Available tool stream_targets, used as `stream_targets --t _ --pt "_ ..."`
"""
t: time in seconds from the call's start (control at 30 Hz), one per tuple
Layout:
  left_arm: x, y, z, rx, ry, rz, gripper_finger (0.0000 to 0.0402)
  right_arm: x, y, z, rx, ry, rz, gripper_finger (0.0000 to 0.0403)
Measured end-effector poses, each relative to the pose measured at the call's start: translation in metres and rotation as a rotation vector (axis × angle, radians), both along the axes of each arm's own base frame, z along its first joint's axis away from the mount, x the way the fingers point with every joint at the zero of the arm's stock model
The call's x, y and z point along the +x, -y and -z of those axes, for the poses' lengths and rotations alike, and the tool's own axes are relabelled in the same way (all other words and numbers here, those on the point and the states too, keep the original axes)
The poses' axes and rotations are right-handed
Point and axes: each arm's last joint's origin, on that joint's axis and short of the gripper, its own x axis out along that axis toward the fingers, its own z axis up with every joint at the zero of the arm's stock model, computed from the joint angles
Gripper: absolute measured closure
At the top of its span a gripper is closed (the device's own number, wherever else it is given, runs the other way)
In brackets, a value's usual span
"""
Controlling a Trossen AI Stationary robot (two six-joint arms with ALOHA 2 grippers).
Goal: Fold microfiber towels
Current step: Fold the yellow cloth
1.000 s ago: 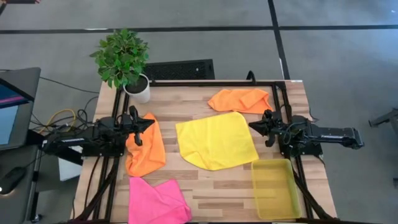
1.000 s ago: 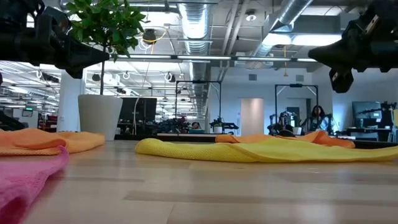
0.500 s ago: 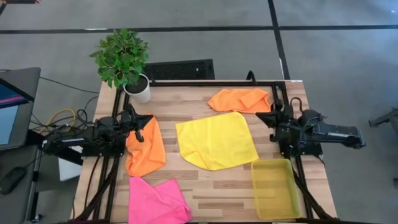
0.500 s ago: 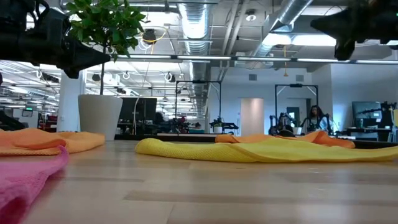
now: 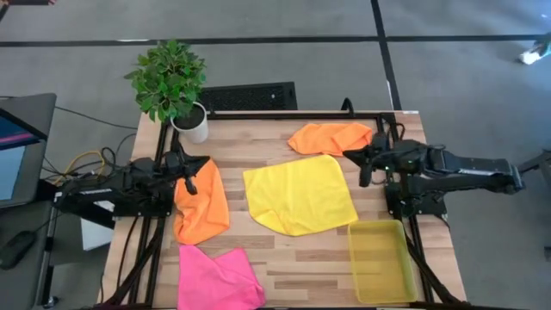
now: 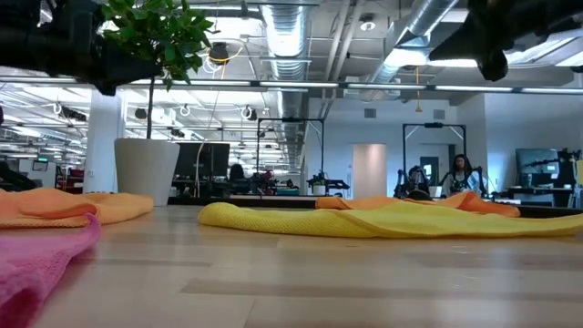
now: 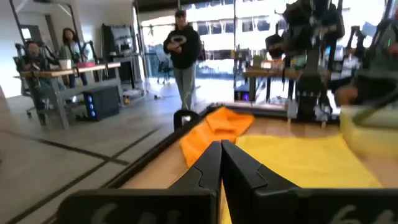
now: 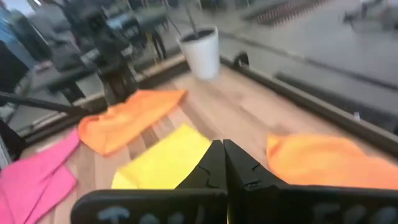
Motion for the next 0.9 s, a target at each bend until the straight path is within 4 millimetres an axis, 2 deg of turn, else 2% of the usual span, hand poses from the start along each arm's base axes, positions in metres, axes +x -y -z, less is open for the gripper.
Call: stream_targets --t 0.2,0.5,0.67,0.77,0.9 --pt "0.014 -0.002 -0.019 -0.042 -0.158 -0.004 0.0401 0.016 0.001 -0.008 0.06 -0.066 0.022 0.0399" --pt "0.044 -0.005 -0.047 -0.175 -0.332 -0.024 0.0401 0.025 0.001 -0.013 0.219 -0.074 0.053 0.0389" --pt "0.056 -0.007 -0.054 -0.21 -0.366 -0.022 0.0401 0.027 0.006 -0.006 0.317 -0.097 0.126 0.0338" --pt "0.062 -0.007 -0.051 -0.251 -0.387 -0.021 0.0401 0.029 0.011 0.0 0.38 -0.139 0.168 0.0297" --pt "0.069 -0.006 -0.045 -0.319 -0.412 0.028 0.0401 0.036 0.019 0.011 0.552 -0.182 0.231 0.0247"
